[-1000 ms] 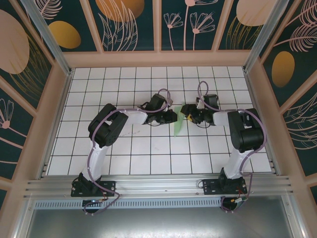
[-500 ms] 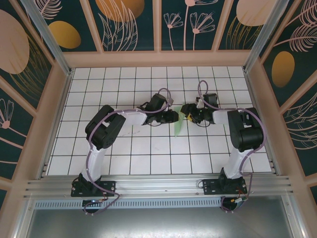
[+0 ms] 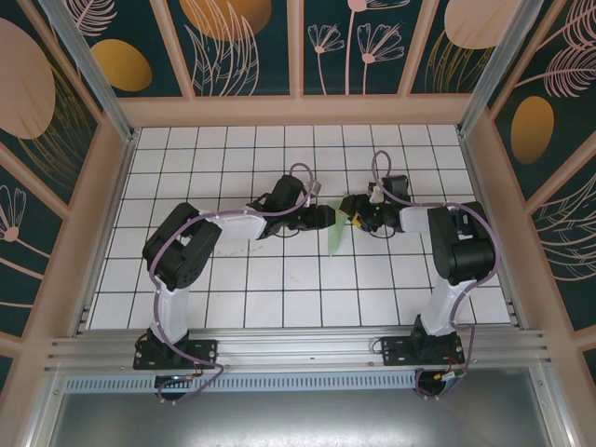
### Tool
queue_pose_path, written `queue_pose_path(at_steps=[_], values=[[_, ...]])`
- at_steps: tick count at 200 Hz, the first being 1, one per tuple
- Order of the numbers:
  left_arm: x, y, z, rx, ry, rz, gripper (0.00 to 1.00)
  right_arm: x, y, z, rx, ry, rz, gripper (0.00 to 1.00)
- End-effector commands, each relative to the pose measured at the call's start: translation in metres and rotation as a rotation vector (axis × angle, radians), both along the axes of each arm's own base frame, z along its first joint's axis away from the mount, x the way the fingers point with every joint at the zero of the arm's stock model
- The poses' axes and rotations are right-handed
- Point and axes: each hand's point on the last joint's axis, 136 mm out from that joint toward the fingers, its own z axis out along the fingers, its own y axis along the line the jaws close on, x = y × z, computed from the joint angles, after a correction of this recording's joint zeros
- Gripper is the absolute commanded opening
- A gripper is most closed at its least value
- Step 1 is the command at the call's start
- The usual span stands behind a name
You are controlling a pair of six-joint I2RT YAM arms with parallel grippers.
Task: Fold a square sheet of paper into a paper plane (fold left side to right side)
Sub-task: Fold the wing for the fifth time at the center of the table.
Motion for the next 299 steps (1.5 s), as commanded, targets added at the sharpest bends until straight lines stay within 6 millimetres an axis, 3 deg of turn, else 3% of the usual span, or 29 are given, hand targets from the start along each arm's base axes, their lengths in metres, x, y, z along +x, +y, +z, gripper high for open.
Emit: queue_pose_path(at_steps=[1,78,112,165,190,221,244,299], values=[[-0.001,-0.015,0.009,-0.112,0.019,-0.03,0.51,-0.008,-0.006,-0.033,-0.066,0.073,-0.021,0.57],[0.003,-0.025,-0.01,-0.104,0.051,-0.033,0.52,-0.009,-0.005,-0.034,-0.06,0.078,-0.015,0.57],[0.002,-0.033,-0.011,-0.13,0.057,-0.055,0.46,-0.009,-0.006,-0.034,-0.06,0.079,-0.017,0.57],[0.008,-0.033,-0.022,-0.09,0.057,-0.032,0.16,-0.008,-0.005,-0.032,-0.055,0.073,-0.015,0.57],[0.01,-0.029,-0.022,-0.059,0.037,-0.02,0.0,-0.002,-0.003,-0.018,-0.032,0.021,-0.012,0.57],[0.01,-0.027,-0.018,-0.058,0.03,-0.021,0.0,0.015,-0.019,0.025,-0.016,-0.106,-0.041,0.62],[0.01,-0.026,-0.014,-0.066,0.027,-0.017,0.0,0.024,-0.028,0.047,-0.004,-0.165,-0.06,0.72],[0.011,-0.026,-0.009,-0.078,0.027,-0.015,0.0,0.04,-0.01,0.041,0.077,-0.139,-0.036,0.75]])
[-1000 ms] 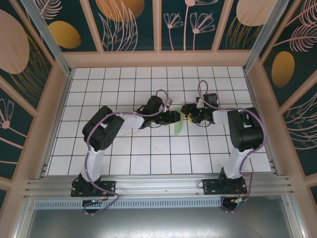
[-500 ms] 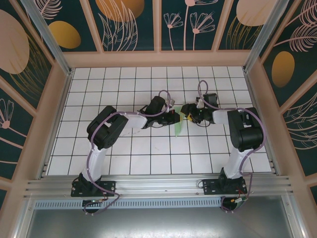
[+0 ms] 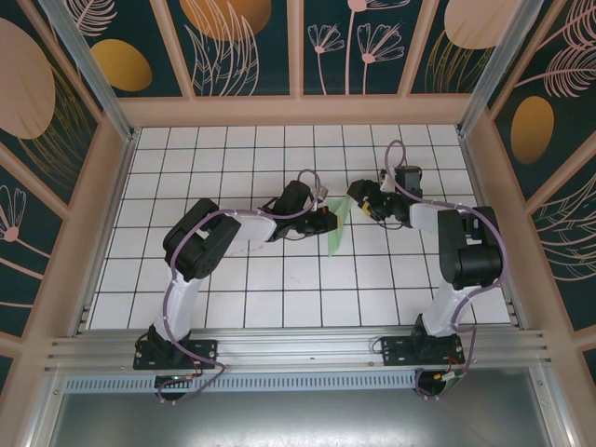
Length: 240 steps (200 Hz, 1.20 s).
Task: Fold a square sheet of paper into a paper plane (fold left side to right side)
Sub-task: Fold the wing for the fifth time at the center of the table.
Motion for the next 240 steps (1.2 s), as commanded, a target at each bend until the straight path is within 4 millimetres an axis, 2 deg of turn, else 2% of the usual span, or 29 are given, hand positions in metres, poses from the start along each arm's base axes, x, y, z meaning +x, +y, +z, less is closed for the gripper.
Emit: queue_pose_path(at_steps=[1,42,92,184,216,240], values=[[0.005,-0.002,0.021,-0.025,-0.043,0.001,0.0,0.009,0.013,0.002,0.042,-0.015,0.026,0.75],[0.006,-0.003,0.022,-0.027,-0.042,0.0,0.0,0.011,0.025,-0.009,0.042,0.012,0.055,0.75],[0.006,-0.003,0.022,-0.027,-0.042,-0.002,0.0,0.012,0.029,-0.024,0.012,0.055,0.066,0.75],[0.006,0.0,0.022,0.003,-0.043,-0.029,0.02,0.004,0.017,-0.097,-0.314,0.311,0.101,0.74],[0.008,0.004,0.023,0.017,-0.044,-0.031,0.06,0.0,0.012,-0.112,-0.385,0.352,0.114,0.74],[0.009,0.006,0.022,0.039,-0.048,-0.039,0.07,0.001,0.012,-0.113,-0.409,0.349,0.12,0.74]])
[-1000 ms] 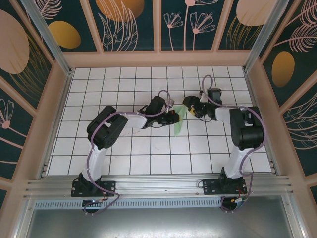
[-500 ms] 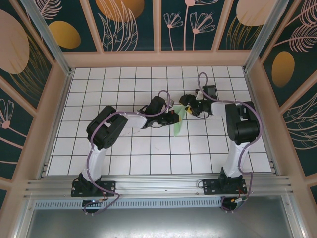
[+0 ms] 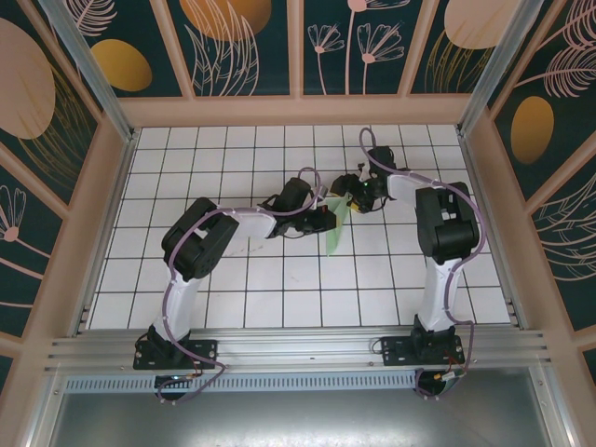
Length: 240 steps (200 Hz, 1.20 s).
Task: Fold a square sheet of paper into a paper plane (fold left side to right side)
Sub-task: Fold the wing for the fifth time at the center of the table.
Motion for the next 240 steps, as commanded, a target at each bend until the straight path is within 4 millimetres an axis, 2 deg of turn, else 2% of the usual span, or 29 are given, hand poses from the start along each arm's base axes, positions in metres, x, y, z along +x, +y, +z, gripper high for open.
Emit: queue_pose_path(at_steps=[1,105,204,240], values=[[0.006,0.001,0.022,-0.004,-0.047,-0.022,0.07,-0.022,-0.021,-0.07,-0.193,0.106,0.018,0.74],[0.014,0.012,0.01,0.057,-0.047,-0.024,0.07,-0.023,-0.014,-0.072,-0.201,0.104,0.042,0.74],[0.015,0.013,-0.013,0.097,-0.02,-0.034,0.08,-0.025,-0.009,-0.073,-0.192,0.101,0.057,0.74],[0.012,0.014,-0.021,0.107,-0.006,-0.045,0.11,-0.024,-0.008,-0.07,-0.181,0.092,0.062,0.73]])
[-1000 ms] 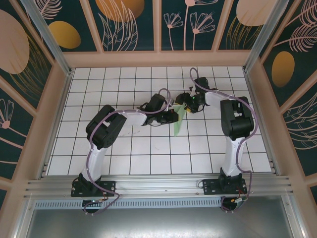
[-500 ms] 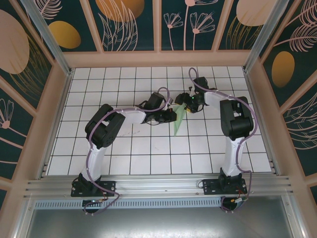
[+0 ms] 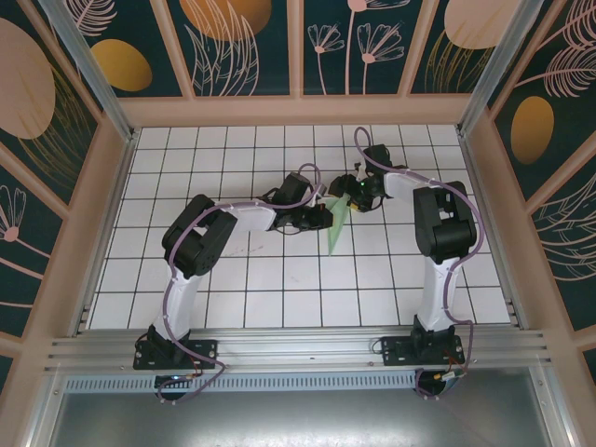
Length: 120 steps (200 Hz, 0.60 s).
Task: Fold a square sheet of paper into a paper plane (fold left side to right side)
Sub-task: Fold the wing for the fifth time at the center of the table.
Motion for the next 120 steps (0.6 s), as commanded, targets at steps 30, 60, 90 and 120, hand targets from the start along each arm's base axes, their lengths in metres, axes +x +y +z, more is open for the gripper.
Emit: queue_pose_path(at_steps=[30,60,90,120], values=[[0.003,0.003,-0.013,0.026,0.003,-0.008,0.11,-0.022,-0.009,-0.066,-0.118,0.101,0.02,0.73],[0.001,0.001,-0.015,0.011,0.016,-0.015,0.11,-0.023,-0.007,-0.065,-0.106,0.103,0.025,0.73],[0.0,0.002,-0.022,0.015,0.03,-0.016,0.1,-0.02,-0.005,-0.06,-0.09,0.083,0.021,0.73],[-0.001,0.003,-0.028,0.023,0.04,-0.011,0.09,-0.015,0.001,-0.049,-0.046,0.047,0.021,0.73]])
